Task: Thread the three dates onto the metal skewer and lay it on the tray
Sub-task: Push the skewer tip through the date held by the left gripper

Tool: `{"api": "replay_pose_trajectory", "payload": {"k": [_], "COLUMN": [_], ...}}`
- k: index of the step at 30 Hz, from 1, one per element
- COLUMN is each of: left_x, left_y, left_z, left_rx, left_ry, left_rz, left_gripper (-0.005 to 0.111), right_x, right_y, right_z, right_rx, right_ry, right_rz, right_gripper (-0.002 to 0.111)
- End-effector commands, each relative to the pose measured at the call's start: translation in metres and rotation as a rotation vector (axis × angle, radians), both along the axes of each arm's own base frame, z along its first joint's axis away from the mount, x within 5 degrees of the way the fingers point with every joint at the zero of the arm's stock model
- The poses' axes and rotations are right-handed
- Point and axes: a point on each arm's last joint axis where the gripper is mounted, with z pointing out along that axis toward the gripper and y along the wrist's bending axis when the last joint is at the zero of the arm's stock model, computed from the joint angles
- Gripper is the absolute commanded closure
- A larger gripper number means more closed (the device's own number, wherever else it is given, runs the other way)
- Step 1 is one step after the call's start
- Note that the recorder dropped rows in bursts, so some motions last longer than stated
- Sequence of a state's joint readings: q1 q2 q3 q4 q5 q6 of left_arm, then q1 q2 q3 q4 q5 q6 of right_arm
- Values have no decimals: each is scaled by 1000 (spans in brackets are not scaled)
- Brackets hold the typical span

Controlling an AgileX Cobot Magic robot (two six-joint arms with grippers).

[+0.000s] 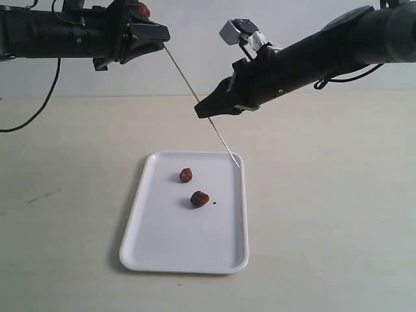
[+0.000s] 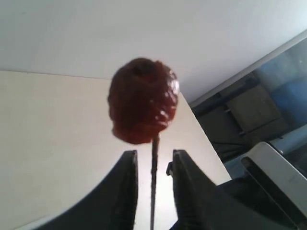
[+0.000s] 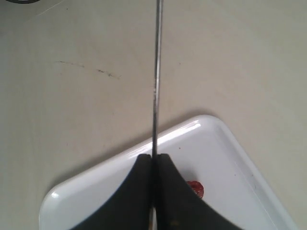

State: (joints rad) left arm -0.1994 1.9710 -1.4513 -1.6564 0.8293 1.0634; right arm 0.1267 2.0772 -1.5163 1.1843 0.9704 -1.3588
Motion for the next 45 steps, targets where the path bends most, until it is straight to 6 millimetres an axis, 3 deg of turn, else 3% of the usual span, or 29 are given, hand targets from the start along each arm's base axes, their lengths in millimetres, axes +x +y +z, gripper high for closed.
{"api": "replay_pose_trajectory", "payload": {"k": [1,12,15,18,21,34,45], "left_x": [-1,1,2,2,3,12,13], "left_y": [-1,4,7,12,15,24,22], "left_z": [4,6,10,11,11,8,19], "left_rx": [4,-9,-69,-70,-69,-17,-38], "left_ry": [-24,-49,-46,-72,-70,-63,-99], "left_rz": [-8,6,7,-9,1,108,83], "left_gripper": [79,79,70,51,44,45,45], "right_x": [1,1,1,1,1,-3,-6], "right_y": [1,1,1,1,1,2,0], "right_z": [5,5,5,5,5,3,-1], "right_rx": [12,10,10,10,10,-4,-53], "right_ry": [-18,-22,-22,-22,-22,-3,3], "right_rz": [4,-6,-6,-6,-6,41,80], "right_gripper": [108,108,108,108,108,108,108]}}
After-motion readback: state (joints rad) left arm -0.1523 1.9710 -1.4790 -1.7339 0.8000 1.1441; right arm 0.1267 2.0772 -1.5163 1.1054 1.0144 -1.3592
